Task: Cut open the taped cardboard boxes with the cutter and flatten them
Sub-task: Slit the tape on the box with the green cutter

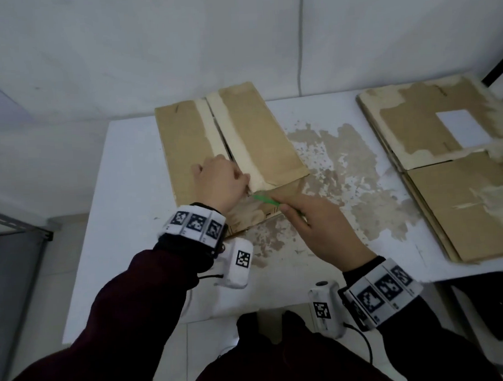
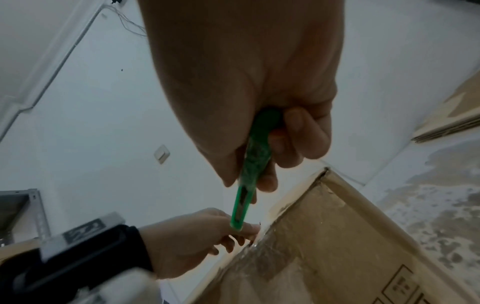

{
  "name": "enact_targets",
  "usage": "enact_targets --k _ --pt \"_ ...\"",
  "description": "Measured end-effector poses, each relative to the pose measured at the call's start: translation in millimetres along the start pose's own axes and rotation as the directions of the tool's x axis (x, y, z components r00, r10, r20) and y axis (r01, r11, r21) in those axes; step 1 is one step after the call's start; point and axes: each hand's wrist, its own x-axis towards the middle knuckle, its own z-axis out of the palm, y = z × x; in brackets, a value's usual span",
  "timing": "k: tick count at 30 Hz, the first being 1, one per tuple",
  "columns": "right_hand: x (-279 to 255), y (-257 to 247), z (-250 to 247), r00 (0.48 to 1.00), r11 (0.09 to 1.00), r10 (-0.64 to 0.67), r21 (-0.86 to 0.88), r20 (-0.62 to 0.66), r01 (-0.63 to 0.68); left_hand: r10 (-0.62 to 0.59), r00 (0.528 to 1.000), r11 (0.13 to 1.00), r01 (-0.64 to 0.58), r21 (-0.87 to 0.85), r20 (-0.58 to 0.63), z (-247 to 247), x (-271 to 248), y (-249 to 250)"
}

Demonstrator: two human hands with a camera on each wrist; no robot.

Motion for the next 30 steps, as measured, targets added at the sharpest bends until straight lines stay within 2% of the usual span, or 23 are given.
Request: enact_targets --k 1,3,7,11,14,17,22,25,30 --pt "-1 0 1 1.000 0.999 -0.015 -0.038 -0.006 0.014 -0.085 0.995 0.980 0.091 -0.174 0.047 2 2 -5" --pt "-1 2 5 1.000 0.995 -0.012 -0.097 -0.007 0.011 -0.186 0.973 0.862 0.229 -0.452 0.139 7 6 -15" --pt "2 11 12 1.000 0.998 0.008 -0.057 0.028 -0.007 -0.216 0.958 0.744 0.288 -0.602 0.191 9 7 -17" --pt "5 11 22 1.000 1.000 0.021 -0.018 0.003 -0.021 -0.208 0.953 0.698 0.301 -0.649 0.219 10 7 -18" --pt "5 3 27 0.998 0.998 0.025 -0.055 -0.053 -0.028 -0.207 0.958 0.694 0.288 -0.660 0.200 9 5 -16" --pt "4 -4 32 0.997 0.990 0.045 -0.130 -0.068 -0.053 -0.196 0.957 0.652 0.290 -0.700 0.214 9 4 -16" --pt "7 -9 30 0.995 0.961 0.097 -0.258 -0.033 -0.103 -0.192 0.947 0.584 0.320 -0.746 0.256 9 7 -13" --pt "16 -13 29 0.993 0.943 0.116 -0.315 0.003 -0.109 -0.172 0.955 0.563 0.296 -0.772 0.241 9 6 -14" --pt "7 -14 27 0.994 0.971 0.093 -0.216 -0.050 -0.102 -0.176 0.962 0.564 0.271 -0.780 0.206 14 5 -12"
